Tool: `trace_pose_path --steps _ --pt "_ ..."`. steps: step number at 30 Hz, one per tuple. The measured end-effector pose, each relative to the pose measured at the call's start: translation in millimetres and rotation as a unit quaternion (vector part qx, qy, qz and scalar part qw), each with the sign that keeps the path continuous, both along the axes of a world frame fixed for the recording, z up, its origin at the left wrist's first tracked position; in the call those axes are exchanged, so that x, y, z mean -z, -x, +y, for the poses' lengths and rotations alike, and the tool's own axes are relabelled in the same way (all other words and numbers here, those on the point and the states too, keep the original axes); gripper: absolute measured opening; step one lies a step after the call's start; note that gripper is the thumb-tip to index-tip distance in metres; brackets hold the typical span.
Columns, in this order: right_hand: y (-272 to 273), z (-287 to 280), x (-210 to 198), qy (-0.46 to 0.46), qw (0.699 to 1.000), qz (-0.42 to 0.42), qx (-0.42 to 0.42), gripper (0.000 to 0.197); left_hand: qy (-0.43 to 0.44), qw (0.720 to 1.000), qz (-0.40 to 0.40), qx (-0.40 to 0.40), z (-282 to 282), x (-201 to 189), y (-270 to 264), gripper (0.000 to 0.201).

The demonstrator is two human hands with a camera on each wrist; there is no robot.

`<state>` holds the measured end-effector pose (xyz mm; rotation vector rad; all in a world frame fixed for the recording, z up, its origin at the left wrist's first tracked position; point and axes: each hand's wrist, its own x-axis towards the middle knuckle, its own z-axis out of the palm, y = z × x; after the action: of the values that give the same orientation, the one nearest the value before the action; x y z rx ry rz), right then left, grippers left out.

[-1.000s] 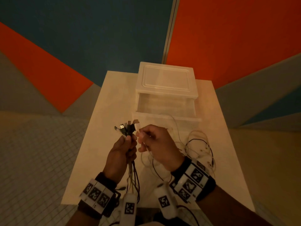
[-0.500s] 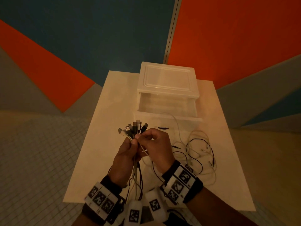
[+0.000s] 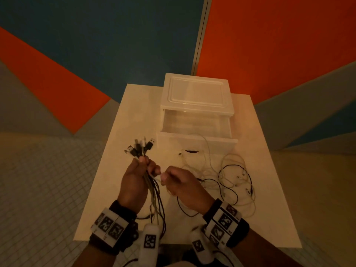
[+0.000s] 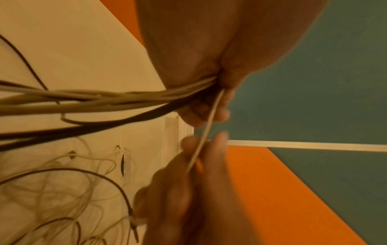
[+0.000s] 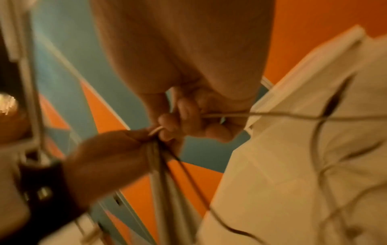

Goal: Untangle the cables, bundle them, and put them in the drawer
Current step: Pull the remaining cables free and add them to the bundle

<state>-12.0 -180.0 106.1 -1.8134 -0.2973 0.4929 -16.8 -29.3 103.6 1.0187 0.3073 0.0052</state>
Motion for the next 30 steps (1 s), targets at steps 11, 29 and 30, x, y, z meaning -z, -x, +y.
trace_pose_path --steps 11,29,30 --pt "-44.5 -109.0 53.7 0.411 0.894 -0.169 0.057 0.02 0.056 0.998 0.001 0.022 42.2 1.3 -5.6 0.028" --pt "-37.8 -35.5 -18.9 -0.056 0.991 -0.095 0.075 0.034 0.001 0.983 -0.008 0.184 -19.4 1.6 -3.7 0.027" --pt "-33.0 -35.3 -7.4 -0.017 0.996 -0.061 0.06 0.043 0.027 0.985 -0.009 0.171 -14.8 3.0 -4.9 0.025"
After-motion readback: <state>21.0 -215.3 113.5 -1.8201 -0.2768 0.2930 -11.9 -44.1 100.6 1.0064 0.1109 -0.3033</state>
